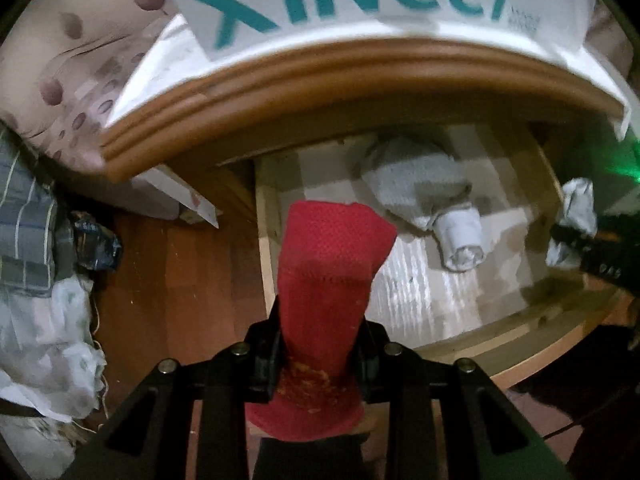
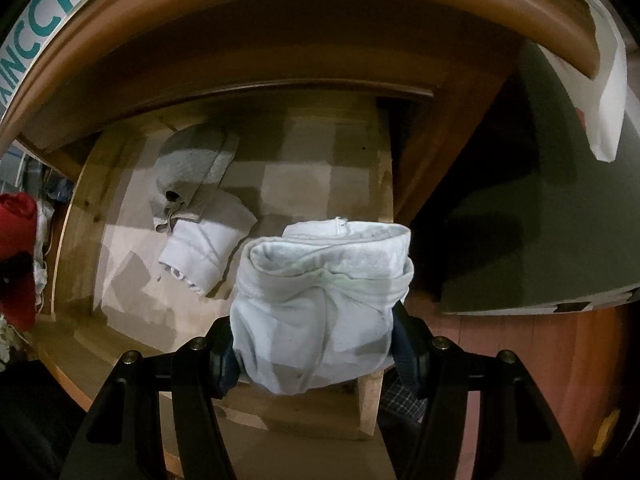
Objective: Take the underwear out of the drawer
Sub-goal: 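Lift the red sock out of the drawer with the left gripper, then carry the red sock over the shoe box and open the left gripper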
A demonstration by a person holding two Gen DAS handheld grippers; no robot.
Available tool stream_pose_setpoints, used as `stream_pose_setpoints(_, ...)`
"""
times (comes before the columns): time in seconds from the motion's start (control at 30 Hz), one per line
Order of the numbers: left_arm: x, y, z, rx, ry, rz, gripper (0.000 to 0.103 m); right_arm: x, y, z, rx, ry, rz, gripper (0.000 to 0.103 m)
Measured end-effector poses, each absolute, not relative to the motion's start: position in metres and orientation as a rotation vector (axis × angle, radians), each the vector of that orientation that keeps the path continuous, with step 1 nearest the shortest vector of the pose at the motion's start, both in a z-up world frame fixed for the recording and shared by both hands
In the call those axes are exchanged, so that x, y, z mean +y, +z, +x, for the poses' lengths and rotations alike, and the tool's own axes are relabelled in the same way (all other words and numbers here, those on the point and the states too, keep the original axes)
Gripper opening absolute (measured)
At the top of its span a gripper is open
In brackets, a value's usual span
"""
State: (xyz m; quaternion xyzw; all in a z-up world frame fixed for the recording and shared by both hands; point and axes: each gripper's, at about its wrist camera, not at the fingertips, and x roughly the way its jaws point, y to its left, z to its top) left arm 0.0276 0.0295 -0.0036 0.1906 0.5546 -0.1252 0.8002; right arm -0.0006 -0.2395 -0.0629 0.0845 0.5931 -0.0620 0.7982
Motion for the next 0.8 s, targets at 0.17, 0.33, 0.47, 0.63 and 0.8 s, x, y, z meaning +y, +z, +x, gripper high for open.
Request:
stream_pose_setpoints(0.17, 0.04, 0.02, 0.027, 1.162, -0.227, 0.354, 0.028, -0.243, -0.062, 0.0, 1.27, -0.154, 0.2, 0.059)
stream_pose_setpoints(0.33, 0.067, 0.056, 0.035, 1.143, -0.171, 0.226, 0.028, -0.249, -0.061, -0.001, 1.269, -0.169, 0.227, 0.059)
stream_pose_setpoints(0.47, 0.084, 0.09, 0.038, 1.1, -0.15, 0.225, 0.028, -0.251, -0.061, -0.003, 1.268, -0.178, 0.238, 0.059)
stream_pose_setpoints(0.63, 0.108, 0.145, 0.048, 1.041, -0.148, 0.167, 0.028, -0.252, -0.059, -0.005, 1.269, -0.179, 0.24, 0.059)
stream_pose_setpoints(0.8, 0.117, 0.207, 0.068, 0.943, -0.155, 0.126, 0.028, -0.253, -0.059, -0.005, 1.271, -0.181, 0.25, 0.059)
